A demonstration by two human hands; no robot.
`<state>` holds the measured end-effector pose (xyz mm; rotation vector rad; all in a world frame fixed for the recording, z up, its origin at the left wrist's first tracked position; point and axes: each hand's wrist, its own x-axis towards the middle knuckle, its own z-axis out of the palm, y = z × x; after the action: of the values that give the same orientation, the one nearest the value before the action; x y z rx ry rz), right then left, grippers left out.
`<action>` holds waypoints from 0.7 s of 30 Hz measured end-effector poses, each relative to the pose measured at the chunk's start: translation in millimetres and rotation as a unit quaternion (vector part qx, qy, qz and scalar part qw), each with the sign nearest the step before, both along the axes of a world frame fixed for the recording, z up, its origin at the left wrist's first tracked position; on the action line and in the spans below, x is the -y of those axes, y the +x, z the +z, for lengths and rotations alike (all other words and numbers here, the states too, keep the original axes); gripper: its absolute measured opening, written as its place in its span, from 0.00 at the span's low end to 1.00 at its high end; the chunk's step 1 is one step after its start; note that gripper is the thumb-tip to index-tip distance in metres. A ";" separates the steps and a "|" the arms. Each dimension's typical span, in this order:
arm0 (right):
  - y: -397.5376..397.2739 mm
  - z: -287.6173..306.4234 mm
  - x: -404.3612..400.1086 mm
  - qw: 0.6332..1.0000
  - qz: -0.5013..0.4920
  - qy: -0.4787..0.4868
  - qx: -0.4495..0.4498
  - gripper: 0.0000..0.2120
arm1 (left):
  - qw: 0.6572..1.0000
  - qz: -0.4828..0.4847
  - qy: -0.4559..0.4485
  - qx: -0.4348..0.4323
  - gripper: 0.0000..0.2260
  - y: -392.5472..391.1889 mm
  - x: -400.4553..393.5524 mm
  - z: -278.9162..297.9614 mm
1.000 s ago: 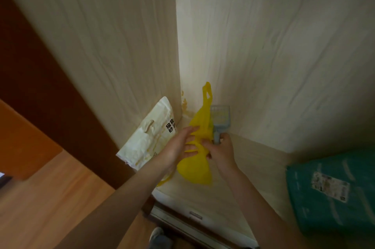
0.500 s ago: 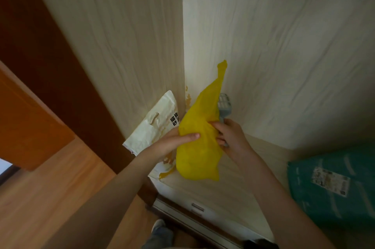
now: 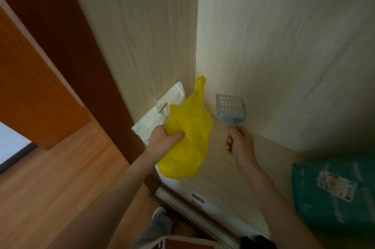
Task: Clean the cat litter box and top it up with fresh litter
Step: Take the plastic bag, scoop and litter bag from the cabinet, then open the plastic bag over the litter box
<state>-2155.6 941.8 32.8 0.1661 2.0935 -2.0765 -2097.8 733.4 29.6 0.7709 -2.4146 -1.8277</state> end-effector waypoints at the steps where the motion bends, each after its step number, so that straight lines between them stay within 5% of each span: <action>1: 7.2 -2.1 0.6 1.000 0.021 0.000 0.000 0.14 | 1.000 -0.005 -0.029 -0.002 0.07 8.5 0.8 -1.6; 4: 31.7 -10.3 5.3 0.996 0.090 0.022 -0.010 0.15 | 0.982 -0.026 -0.187 -0.031 0.03 38.6 2.0 -7.4; 9: 74.9 -24.5 23.6 0.976 0.209 0.058 -0.019 0.11 | 0.873 -0.072 -0.483 -0.016 0.10 100.1 13.6 -31.4; 14: 111.0 -33.3 58.7 0.935 0.351 0.053 -0.004 0.12 | 0.825 -0.064 -0.562 0.002 0.11 169.4 34.6 -52.9; 21: 154.7 -37.2 140.0 0.871 0.488 0.064 -0.011 0.12 | 0.817 0.058 -0.561 0.118 0.07 262.0 70.1 -64.5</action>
<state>-2000.9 801.8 -4.3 -0.7467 1.7287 -1.3065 -1835.8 663.3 -34.9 0.9253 -2.8170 -0.0431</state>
